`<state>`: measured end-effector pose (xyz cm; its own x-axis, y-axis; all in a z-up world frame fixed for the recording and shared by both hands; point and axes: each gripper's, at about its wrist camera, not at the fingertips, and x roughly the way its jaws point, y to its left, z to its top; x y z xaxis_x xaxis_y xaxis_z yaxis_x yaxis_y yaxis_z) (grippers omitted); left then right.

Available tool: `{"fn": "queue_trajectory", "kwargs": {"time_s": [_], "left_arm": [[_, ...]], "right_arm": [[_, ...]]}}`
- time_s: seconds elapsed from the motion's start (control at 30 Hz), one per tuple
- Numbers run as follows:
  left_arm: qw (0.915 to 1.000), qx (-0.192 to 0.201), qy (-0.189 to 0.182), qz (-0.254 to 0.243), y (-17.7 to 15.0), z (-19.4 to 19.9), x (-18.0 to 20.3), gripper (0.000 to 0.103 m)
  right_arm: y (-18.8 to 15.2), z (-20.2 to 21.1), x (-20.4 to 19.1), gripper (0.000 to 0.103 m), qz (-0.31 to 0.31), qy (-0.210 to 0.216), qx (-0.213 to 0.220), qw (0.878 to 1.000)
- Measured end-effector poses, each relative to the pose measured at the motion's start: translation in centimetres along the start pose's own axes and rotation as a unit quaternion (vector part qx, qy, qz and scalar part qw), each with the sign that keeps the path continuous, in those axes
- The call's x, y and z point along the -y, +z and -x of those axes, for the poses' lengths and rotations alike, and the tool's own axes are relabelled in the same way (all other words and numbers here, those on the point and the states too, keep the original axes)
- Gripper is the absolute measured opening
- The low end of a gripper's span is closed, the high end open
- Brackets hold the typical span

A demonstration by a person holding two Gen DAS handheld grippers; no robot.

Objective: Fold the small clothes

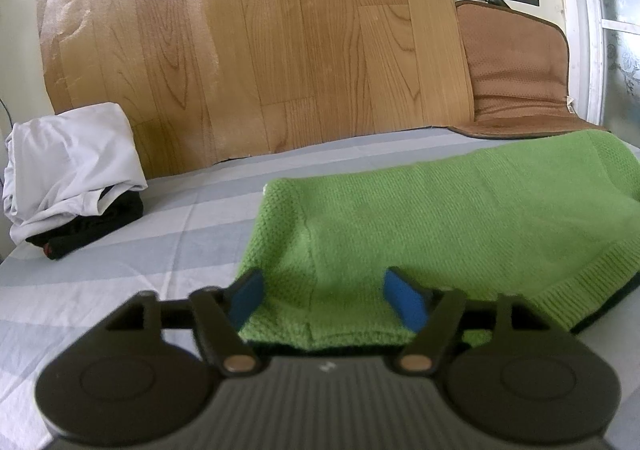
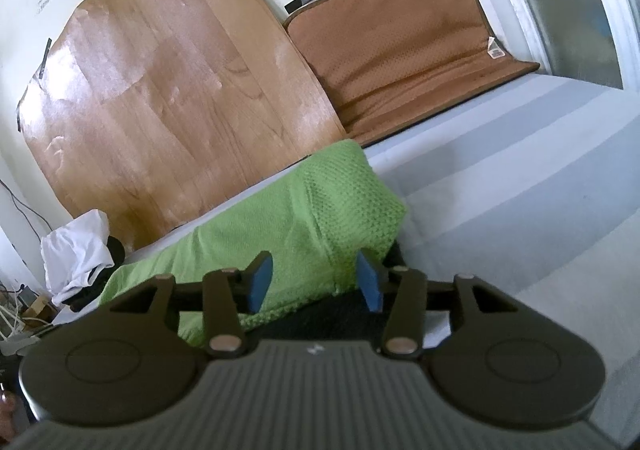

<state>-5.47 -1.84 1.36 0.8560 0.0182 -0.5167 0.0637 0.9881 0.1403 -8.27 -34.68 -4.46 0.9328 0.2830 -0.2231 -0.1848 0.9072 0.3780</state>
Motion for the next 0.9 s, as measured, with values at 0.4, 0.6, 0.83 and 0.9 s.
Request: {"fn": "queue_trajectory", "kwargs": {"time_s": [0.4,0.6,0.83,0.9], "left_arm": [[0.9946,-0.037,0.0,0.097,-0.2,-1.0,-2.8,0.103],[0.9887,-0.05,-0.023,0.139,-0.6,-1.5,-4.1,0.103],[0.9889,-0.052,-0.028,0.136,-0.8,-1.2,-4.2,0.103],[0.9893,-0.056,-0.031,0.131,-0.7,-1.2,-4.2,0.103]], "right_arm": [[-0.8,-0.8,-3.3,0.078,0.111,-0.051,-0.023,0.992],[-1.7,-2.3,-5.1,0.103,0.18,-0.067,-0.059,0.98],[-1.8,-2.4,-5.0,0.103,0.192,-0.073,-0.065,0.977],[-1.7,-2.5,-5.1,0.103,0.193,-0.074,-0.065,0.976]]}}
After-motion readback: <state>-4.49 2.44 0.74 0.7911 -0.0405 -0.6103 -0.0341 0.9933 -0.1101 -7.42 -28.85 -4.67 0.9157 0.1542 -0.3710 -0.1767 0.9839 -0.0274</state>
